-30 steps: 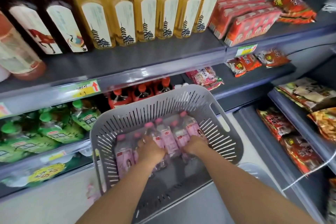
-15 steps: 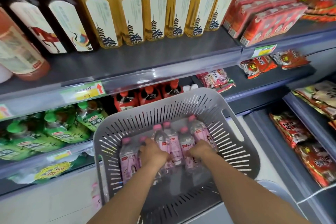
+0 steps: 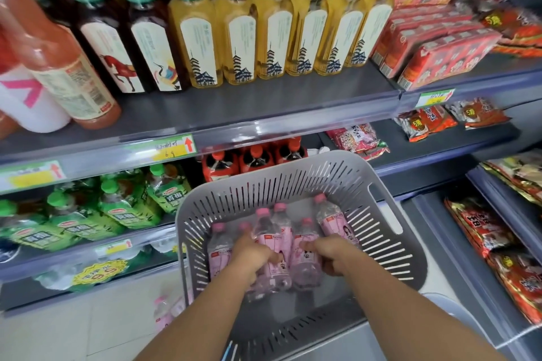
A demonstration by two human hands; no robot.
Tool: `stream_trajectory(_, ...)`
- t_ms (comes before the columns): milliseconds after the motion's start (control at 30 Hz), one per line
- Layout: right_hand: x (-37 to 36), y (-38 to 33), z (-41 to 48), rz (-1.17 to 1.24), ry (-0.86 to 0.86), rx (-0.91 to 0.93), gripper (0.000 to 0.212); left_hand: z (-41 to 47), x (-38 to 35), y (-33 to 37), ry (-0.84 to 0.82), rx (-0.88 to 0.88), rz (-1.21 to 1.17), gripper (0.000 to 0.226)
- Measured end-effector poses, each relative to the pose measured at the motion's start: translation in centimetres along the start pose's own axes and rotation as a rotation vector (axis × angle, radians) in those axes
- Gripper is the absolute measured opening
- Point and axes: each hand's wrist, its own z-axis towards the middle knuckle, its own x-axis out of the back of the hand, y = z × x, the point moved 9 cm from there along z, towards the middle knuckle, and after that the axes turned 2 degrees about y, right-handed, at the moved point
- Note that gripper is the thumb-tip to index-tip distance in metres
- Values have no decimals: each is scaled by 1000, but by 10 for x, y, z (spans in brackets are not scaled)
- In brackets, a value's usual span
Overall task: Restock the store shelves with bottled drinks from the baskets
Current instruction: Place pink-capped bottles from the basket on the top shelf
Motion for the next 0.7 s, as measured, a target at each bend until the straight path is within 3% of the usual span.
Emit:
stream_trajectory(267, 3, -37, -58, 82, -99, 201, 38, -49, 10, 12, -126, -37, -120, 91)
stream_trajectory(400, 4, -53, -100, 151, -81, 364, 49, -89, 31, 42, -185, -137, -138, 50)
stream_trajectory(533, -7, -73, -153, 224, -69, 494, 51, -128, 63, 77, -212, -278, -177, 59)
stream_trajectory(700, -37, -102, -226, 334, -84, 640, 54, -180, 124, 116, -196, -462, -208, 88)
